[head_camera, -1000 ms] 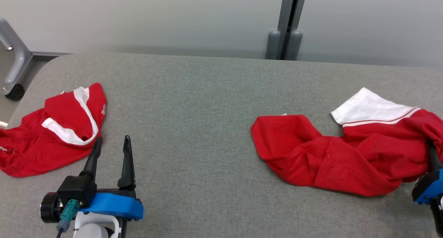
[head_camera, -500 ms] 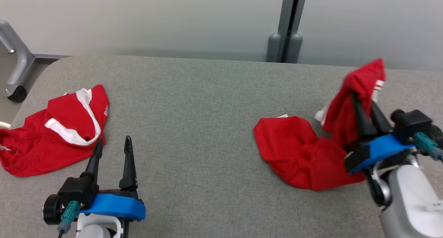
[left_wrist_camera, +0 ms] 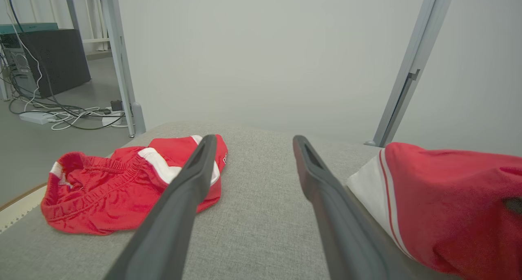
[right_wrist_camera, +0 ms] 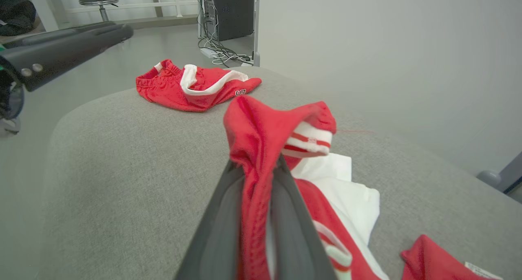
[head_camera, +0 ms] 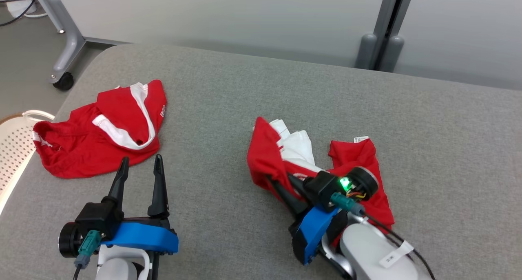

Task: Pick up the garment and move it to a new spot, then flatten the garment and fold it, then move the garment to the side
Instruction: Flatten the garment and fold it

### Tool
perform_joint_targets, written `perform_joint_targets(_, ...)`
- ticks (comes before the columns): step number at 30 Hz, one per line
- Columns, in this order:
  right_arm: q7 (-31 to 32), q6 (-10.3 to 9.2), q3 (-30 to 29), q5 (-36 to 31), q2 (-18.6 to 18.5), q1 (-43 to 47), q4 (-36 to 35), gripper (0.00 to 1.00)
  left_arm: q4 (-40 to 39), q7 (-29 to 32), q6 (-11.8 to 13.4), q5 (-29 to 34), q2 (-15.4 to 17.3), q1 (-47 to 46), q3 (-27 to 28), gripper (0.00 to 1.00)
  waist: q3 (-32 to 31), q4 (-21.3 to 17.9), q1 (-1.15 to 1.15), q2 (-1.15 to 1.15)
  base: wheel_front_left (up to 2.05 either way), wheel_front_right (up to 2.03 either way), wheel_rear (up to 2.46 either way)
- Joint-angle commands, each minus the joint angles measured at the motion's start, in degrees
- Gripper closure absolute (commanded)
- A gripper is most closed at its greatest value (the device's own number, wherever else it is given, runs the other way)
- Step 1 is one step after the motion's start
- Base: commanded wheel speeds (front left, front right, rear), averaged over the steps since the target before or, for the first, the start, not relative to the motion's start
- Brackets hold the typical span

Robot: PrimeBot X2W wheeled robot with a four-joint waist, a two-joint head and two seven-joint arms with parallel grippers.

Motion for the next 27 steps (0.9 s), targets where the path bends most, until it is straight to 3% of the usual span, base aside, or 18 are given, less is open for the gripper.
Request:
perform_joint_targets(1, -0.6, 0.01, 1.0, 0.7, 0.0, -0.9, 0.5, 1.0, 0.1, -0.2, 0.0, -0.3, -0.1, -0.4, -0.1, 0.0, 0.6, 0.7, 0.0, 0.0, 0.0, 0.0, 0.0)
perform_joint_targets(4, -1.8, 0.01, 7.6, 4.7, 0.0, -0.2, 2.7, 1.0, 0.2, -0.2, -0.1, -0.4, -0.2, -0.6, -0.3, 0.0, 0.8, 1.3, 0.0, 0.0, 0.0, 0.0, 0.0)
perform_joint_targets(5, -2.1, 0.01, 9.4, 5.8, 0.0, 0.0, 3.0, 0.55, 0.3, -0.2, -0.1, -0.3, -0.2, -0.6, -0.2, 0.0, 0.9, 1.3, 0.0, 0.0, 0.0, 0.0, 0.0)
perform_joint_targets(6, -2.6, 0.01, 10.9, 6.7, 0.0, 0.1, 3.3, 0.0, 0.2, -0.2, 0.0, -0.3, -0.2, -0.5, 0.0, 0.0, 0.9, 1.2, 0.0, 0.0, 0.0, 0.0, 0.0)
perform_joint_targets(10, -4.0, 0.01, 13.4, 8.7, 0.0, -0.2, 3.5, 0.0, 0.2, -0.2, 0.3, -0.1, -0.3, 0.0, 0.9, 0.0, 0.7, -0.3, 0.0, 0.0, 0.0, 0.0, 0.0)
perform_joint_targets(15, -5.1, 0.01, 9.5, 7.0, 0.0, 2.5, 2.0, 0.0, 0.6, -0.2, 0.0, 0.2, -0.1, 0.5, 1.7, 0.0, -0.6, -2.5, 0.0, 0.0, 0.0, 0.0, 0.0)
perform_joint_targets(19, -5.5, 0.01, 1.6, 4.1, -1.2, 6.4, -1.3, 0.0, 0.5, -0.2, 0.0, 0.5, 0.2, 1.2, 2.6, 0.0, -1.9, -4.4, 0.0, 0.0, 0.0, 0.0, 0.0)
perform_joint_targets(27, -5.5, 0.01, -20.9, -1.3, -3.3, 18.2, -12.6, 0.0, -0.3, -0.2, 0.1, 1.1, 0.9, 3.7, 3.7, 0.0, -3.3, -7.2, 0.0, 0.0, 0.0, 0.0, 0.0)
